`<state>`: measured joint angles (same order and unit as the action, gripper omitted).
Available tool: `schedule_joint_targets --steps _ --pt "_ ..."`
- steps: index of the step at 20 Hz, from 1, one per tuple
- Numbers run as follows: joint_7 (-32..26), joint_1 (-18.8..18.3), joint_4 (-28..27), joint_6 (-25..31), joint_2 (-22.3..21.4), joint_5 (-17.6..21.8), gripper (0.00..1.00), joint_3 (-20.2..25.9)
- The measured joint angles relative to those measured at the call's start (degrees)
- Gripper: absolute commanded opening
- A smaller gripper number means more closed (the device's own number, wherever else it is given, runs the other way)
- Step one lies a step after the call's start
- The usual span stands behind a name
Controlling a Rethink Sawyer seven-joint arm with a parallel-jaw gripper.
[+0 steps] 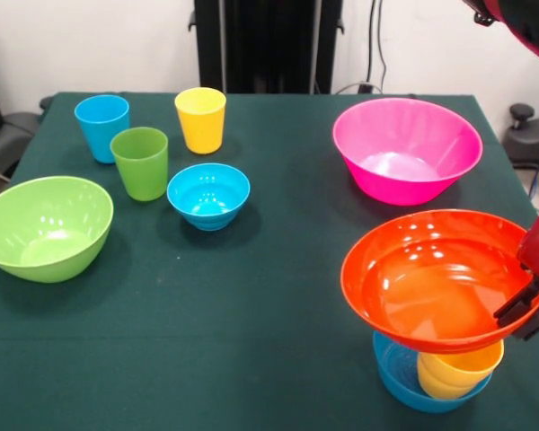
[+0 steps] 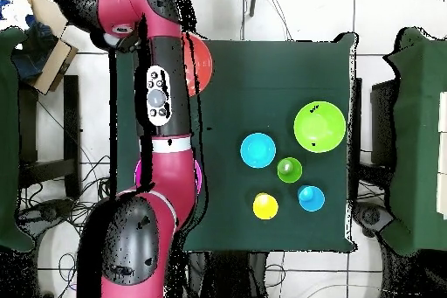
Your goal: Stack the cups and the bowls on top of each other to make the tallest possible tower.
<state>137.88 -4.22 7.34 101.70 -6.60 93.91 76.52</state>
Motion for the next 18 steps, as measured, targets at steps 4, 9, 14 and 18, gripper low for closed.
schedule_joint_targets --steps 4,9,14,18 --pt "0.0 -0.01 0.06 0.0 0.02 1.11 0.0 1.38" --pt "0.0 0.02 0.52 0.0 0.01 1.68 0.0 2.28" --pt "0.0 0.02 1.93 0.0 0.07 1.71 0.0 2.27" --pt "0.0 0.01 2.63 0.0 0.09 1.73 0.0 2.26"
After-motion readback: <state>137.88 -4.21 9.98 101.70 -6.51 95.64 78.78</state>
